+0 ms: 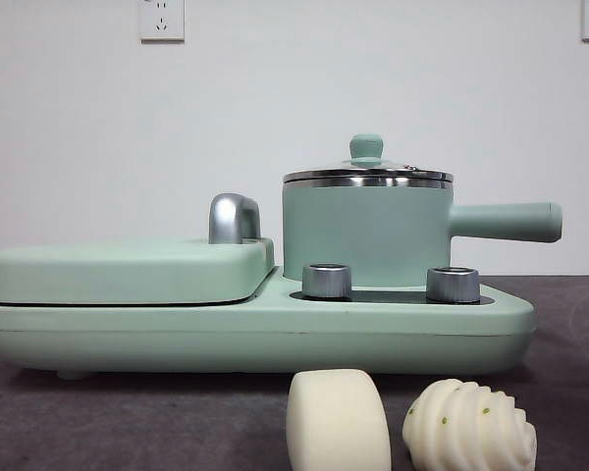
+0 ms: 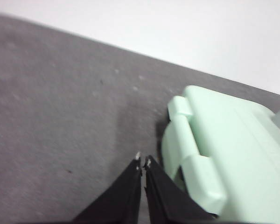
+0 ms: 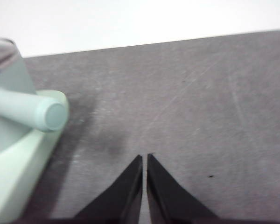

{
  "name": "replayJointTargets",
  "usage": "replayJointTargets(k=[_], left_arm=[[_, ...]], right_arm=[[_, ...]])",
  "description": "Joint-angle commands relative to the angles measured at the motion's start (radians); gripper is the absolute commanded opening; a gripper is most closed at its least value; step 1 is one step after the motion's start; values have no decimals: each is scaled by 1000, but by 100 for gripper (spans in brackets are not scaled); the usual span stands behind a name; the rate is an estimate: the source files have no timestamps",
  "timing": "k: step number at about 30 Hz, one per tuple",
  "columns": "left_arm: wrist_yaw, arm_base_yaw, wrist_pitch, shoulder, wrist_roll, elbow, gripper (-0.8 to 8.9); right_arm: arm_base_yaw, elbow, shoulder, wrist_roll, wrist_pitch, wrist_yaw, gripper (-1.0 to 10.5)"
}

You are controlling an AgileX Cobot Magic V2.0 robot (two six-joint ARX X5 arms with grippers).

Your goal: Put the buns in a small steamer

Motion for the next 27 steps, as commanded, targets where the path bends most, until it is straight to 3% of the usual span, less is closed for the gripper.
replayJointTargets(k=[1,6,12,20,25,27], left_arm=[[24,-10,5,31,-52,64,16],[55,-37,2,129,-55,183,16],[138,-74,-15,317,-50,363,16],[355,-143,-131,601,65,646,16],[472,-190,-211,734,122,779,16],[521,-205,-208,764,123,800,16]], right_arm=[[2,48,-1,117,12,-24,14],[7,174,43,210,-27,-88,14],[7,388,182,190,-155,-239,14],[7,678,438,-19,-379,-516,14],[7,808,563,-161,-484,-628,14],[7,826,587,-176,-486,-657,14]])
